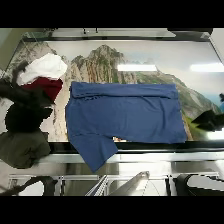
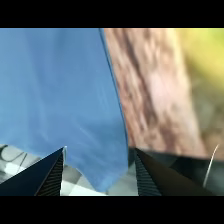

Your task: Fold the shirts.

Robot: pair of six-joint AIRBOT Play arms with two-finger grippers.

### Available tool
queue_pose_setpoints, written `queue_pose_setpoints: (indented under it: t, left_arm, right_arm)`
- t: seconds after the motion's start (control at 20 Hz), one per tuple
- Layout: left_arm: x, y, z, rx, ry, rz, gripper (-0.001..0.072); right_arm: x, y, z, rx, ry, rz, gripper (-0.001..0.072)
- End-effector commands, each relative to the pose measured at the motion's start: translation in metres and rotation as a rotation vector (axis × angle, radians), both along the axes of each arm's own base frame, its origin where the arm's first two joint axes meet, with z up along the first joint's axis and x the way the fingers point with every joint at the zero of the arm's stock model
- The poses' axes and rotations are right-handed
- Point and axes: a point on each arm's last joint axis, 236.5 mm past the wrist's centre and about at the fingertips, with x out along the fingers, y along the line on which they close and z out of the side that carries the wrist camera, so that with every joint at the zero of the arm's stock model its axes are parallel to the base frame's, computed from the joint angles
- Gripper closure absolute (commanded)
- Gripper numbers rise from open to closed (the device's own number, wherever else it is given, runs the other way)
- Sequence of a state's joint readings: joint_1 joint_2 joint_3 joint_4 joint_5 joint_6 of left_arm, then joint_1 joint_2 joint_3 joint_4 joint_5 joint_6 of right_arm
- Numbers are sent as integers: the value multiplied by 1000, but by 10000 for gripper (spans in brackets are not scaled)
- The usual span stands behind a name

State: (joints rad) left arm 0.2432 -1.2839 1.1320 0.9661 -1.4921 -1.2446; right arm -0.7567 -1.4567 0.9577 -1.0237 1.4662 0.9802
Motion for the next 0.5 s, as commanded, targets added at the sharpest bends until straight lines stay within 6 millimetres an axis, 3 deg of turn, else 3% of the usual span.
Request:
queue_pose_setpoints:
  t: [0.0, 0.15, 0.45]
  left_arm:
    - [-43, -19, -44, 20, 14, 41, 426]
    - [-71, -29, -60, 18, 50, 29, 426]
    - [-104, -35, -71, 14, 76, 34, 426]
  right_arm:
    - [-32, 20, -39, 8, 78, -17, 211]
    - [-43, 34, -52, 88, 139, -6, 212]
    - [-37, 55, -51, 128, 133, 51, 213]
